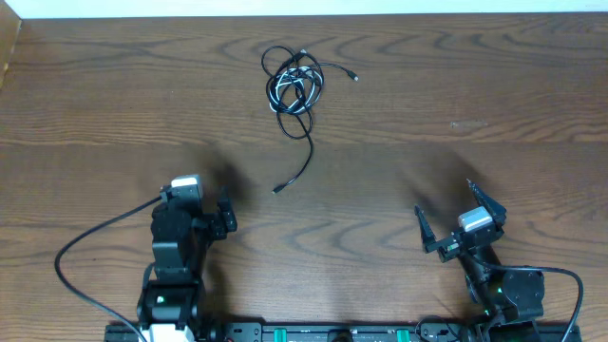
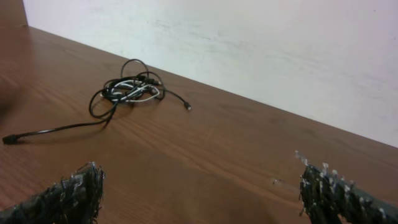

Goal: Untangle cables
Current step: 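Raise the left gripper and move it forward toward the cable bundle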

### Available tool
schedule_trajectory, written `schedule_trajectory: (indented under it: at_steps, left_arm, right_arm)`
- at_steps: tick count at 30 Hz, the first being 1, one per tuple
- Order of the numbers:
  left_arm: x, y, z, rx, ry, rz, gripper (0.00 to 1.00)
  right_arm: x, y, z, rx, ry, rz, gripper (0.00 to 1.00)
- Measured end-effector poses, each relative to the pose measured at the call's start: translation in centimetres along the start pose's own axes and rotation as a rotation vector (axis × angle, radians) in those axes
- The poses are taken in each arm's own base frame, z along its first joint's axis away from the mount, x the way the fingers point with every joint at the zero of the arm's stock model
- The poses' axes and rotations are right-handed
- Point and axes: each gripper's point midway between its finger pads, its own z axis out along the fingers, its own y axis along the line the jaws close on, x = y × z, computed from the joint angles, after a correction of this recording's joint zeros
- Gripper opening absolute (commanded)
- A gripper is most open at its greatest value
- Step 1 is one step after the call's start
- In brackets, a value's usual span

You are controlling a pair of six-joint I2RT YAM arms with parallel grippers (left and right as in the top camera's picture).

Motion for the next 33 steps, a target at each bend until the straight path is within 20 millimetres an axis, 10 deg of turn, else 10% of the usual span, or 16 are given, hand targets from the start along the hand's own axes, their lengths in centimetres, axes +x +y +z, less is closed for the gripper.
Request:
schedule_trajectory:
  at_steps: [33]
  left_arm:
    - [2.8,-1.4,3.4,0.023,0.523,0.001,0.92]
  right_arm:
    - [0.0,0.0,0.0,0.000,0.000,0.000,0.99]
